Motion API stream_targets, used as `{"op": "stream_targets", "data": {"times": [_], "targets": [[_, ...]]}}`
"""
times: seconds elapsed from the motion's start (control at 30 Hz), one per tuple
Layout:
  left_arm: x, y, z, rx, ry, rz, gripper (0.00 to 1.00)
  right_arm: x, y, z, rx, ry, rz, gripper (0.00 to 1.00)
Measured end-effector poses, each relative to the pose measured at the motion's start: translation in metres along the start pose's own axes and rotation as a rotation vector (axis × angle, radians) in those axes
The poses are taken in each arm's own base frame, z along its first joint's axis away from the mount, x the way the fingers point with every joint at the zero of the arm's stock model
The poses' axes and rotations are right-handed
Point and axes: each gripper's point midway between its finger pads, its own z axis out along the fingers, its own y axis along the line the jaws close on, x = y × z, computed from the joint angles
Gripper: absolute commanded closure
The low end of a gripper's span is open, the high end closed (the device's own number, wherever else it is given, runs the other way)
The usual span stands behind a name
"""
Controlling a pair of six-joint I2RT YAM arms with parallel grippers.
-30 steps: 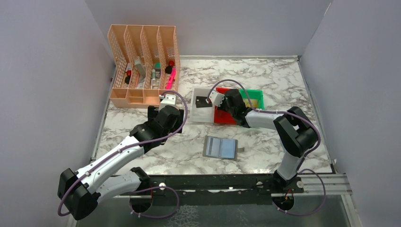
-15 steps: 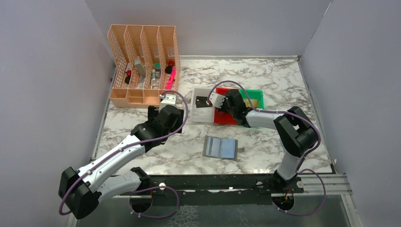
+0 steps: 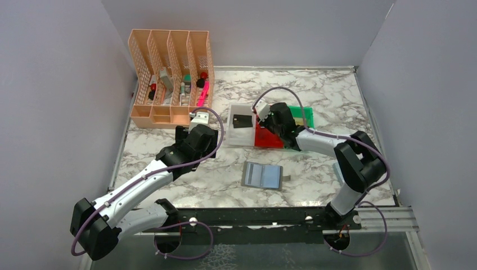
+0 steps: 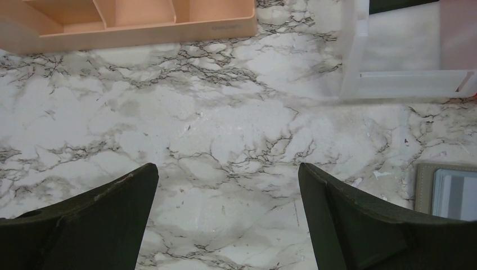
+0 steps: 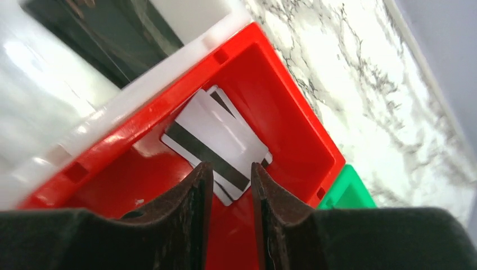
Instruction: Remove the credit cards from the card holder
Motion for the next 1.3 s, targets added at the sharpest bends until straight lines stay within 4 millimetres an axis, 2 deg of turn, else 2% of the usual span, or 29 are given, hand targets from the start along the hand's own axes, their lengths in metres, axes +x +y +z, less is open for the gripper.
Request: {"op": "stream_targets", "data": {"times": [0.13,0.2,0.37,0.47,0.6,0.73,1.13,1.3], "targets": [[0.0,0.0,0.0,-0.001,0.0,0.0,0.01,-0.021,0.001,-0.014,-0.023,-0.035,0.254,0.73],[0.0,0.0,0.0,0.0,0.0,0.0,0.01,-0.024,0.008,-0.017,-0.053,-0.013,0.36,0.77],[0.0,0.0,0.0,-0.001,0.002,0.001,0.01,-0.018,0.029,-0.012,-0.111,0.125,0.576,0.83],[0.001,0.0,0.001,-0.003,0.006,0.003,0.01,-0.004,0.043,-0.01,-0.122,0.204,0.659,0.83],[0.001,0.0,0.001,-0.003,0.006,0.004,0.01,0.013,0.056,-0.009,-0.12,0.291,0.722,0.83],[0.001,0.001,0.002,-0.005,0.006,0.002,0.01,0.019,0.059,-0.003,-0.093,0.33,0.763,0.83],[0.001,0.001,0.002,-0.007,0.006,0.0,0.01,0.021,0.05,0.021,0.02,0.352,0.849,0.81],[0.001,0.002,0.002,-0.008,0.007,0.0,0.01,0.022,0.046,0.023,0.059,0.35,0.873,0.8]]}}
